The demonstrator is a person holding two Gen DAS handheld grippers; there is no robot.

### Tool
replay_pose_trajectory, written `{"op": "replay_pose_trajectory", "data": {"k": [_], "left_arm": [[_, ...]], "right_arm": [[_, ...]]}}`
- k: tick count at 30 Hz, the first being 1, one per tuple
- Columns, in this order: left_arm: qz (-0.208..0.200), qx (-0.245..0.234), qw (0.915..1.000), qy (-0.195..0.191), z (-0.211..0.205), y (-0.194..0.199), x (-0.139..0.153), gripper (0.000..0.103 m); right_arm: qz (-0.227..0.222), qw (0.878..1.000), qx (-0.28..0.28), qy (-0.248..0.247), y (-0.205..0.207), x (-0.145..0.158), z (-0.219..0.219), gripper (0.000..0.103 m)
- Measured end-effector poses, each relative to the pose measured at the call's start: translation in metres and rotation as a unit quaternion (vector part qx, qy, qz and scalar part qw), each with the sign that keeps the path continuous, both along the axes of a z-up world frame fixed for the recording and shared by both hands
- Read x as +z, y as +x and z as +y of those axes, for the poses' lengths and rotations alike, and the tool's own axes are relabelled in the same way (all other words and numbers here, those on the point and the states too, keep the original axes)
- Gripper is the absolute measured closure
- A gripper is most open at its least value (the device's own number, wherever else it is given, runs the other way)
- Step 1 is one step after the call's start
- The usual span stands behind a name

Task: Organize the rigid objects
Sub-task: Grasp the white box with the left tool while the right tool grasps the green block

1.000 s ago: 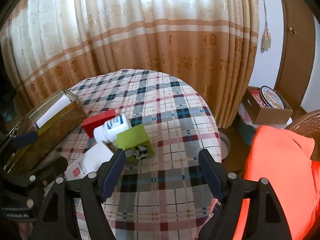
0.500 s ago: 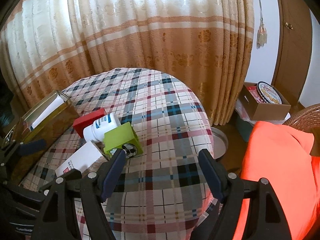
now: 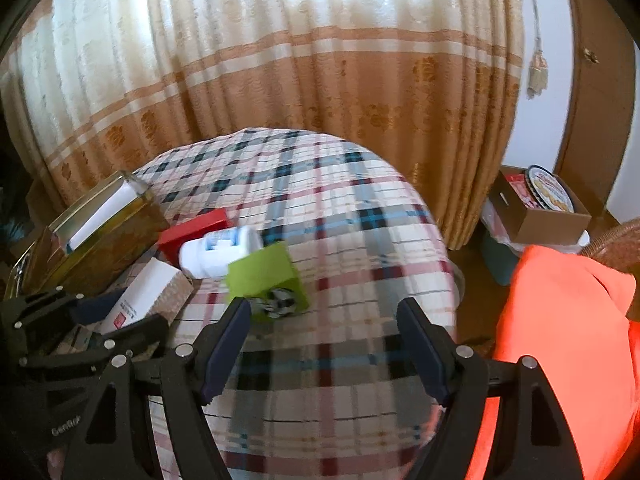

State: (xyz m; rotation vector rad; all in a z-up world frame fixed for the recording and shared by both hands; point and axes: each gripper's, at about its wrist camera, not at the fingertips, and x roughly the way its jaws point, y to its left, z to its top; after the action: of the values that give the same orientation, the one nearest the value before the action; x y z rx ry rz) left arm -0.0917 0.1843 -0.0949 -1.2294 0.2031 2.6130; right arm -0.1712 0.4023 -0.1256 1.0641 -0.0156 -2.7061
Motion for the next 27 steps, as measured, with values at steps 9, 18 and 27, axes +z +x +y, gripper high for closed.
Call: {"op": "replay_pose_trajectory", "data": {"k": [9,18,27], "left_arm": [[0.001,0.037,0.9993,0.002,-0.022,-0.012,-0.002,0.063],[-0.004,0.044,0.9989,0.012,-0.026,-0.015,-0.004,0.063],[0.003,0.051,0.9984,0.024,-0.03,-0.014,-0.002,0.063]], "right_arm": [[-0.007,0.998,0.043,0.049,-0.011,0.001,-0.036,0.026],[-0.048,0.996,0.051,0.054,-0.027,-0.01,-0.037,0.055],[-0.025,0.997,0.058,0.053,-0.018,-0.005,-0.039,0.056]]}}
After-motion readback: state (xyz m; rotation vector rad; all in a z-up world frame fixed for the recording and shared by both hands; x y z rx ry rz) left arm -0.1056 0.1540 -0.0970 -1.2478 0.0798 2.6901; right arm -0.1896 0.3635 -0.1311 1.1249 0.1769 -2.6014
